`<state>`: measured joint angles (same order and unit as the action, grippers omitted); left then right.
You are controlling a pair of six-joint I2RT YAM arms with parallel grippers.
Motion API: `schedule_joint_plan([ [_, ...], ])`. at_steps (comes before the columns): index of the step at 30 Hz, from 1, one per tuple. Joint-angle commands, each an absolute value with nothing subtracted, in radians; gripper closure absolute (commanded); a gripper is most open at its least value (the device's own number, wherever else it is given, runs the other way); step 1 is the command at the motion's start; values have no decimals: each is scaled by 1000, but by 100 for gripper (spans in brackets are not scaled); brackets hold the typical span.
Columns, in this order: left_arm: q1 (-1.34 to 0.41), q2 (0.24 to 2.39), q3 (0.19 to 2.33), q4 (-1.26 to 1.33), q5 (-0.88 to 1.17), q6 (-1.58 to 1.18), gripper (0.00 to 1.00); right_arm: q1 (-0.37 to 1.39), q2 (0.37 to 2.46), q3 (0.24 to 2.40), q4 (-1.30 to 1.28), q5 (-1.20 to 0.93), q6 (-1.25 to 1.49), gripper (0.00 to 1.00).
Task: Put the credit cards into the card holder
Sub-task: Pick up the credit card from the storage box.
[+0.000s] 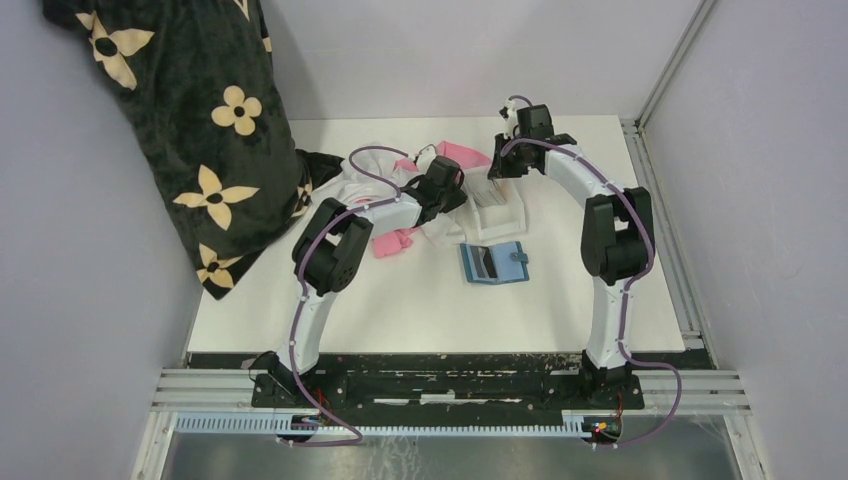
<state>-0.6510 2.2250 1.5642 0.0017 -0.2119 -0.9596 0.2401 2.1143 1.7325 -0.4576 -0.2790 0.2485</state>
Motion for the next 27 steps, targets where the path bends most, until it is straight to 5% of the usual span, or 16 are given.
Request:
schedule_joint_plan([
  [1,-652,2201,1605,54,-235,-927,69,264,2043,1705,-502,-261,272,90],
  [9,-652,2156,1561,65,-238,-925,69,267,1974,1676,-492,-156,275,99],
  [27,-653,2080,1483,81,-257,-906,68,271,1974,1702,-474,-65,262,97],
])
